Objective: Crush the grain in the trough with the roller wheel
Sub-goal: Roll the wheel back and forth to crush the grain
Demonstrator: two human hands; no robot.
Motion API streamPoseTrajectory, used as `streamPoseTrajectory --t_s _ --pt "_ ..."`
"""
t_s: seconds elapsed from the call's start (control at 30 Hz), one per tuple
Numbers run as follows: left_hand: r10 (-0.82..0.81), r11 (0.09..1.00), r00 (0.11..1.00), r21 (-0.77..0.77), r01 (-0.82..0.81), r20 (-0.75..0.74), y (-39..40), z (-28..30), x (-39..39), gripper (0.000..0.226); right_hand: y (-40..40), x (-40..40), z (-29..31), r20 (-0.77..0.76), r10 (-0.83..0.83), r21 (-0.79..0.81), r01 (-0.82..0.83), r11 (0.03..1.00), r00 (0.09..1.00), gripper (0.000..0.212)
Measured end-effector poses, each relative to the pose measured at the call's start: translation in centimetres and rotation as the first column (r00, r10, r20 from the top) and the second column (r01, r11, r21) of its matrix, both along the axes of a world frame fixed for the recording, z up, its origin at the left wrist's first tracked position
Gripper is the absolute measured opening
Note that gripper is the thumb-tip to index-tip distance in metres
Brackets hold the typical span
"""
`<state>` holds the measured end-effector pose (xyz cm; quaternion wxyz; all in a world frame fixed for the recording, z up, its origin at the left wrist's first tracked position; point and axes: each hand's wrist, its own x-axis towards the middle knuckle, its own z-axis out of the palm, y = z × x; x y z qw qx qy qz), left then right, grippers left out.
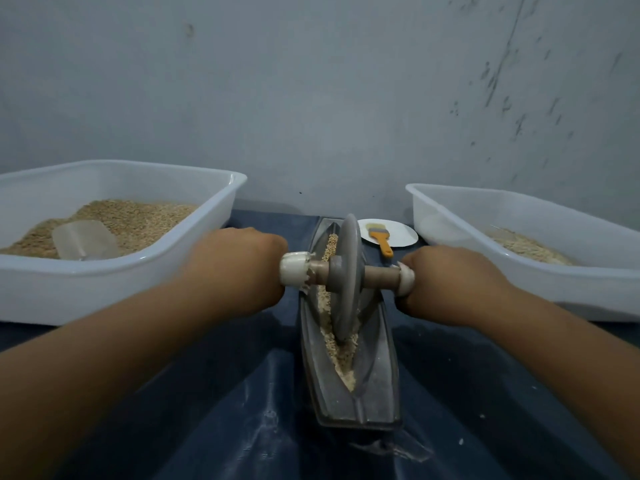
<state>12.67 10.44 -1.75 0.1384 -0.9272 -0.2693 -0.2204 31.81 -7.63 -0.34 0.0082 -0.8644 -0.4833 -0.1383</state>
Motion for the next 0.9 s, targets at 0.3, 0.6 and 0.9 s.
streamPoseTrajectory --t_s 0.3,0.6,0.9 --pt "-0.006 0.984 0.997 0.178 -0.007 0.07 -1.0 -0.4 -0.8 0.043 -1.1 -0.5 -0.5 0.082 -0.006 0.054 0.002 0.999 0.997 0.018" --pt "0.021 0.996 0.995 -0.079 -0.029 -0.096 0.7 1.2 2.4 0.015 1.7 0.9 -0.1 -0.046 -0.057 -0.005 0.057 0.998 0.997 0.014" --pt "-0.034 0.978 0.997 0.209 0.019 0.068 0.0 -0.6 -0.6 0.039 -1.1 -0.2 -0.9 0.145 0.0 0.086 -0.013 0.996 0.989 0.02"
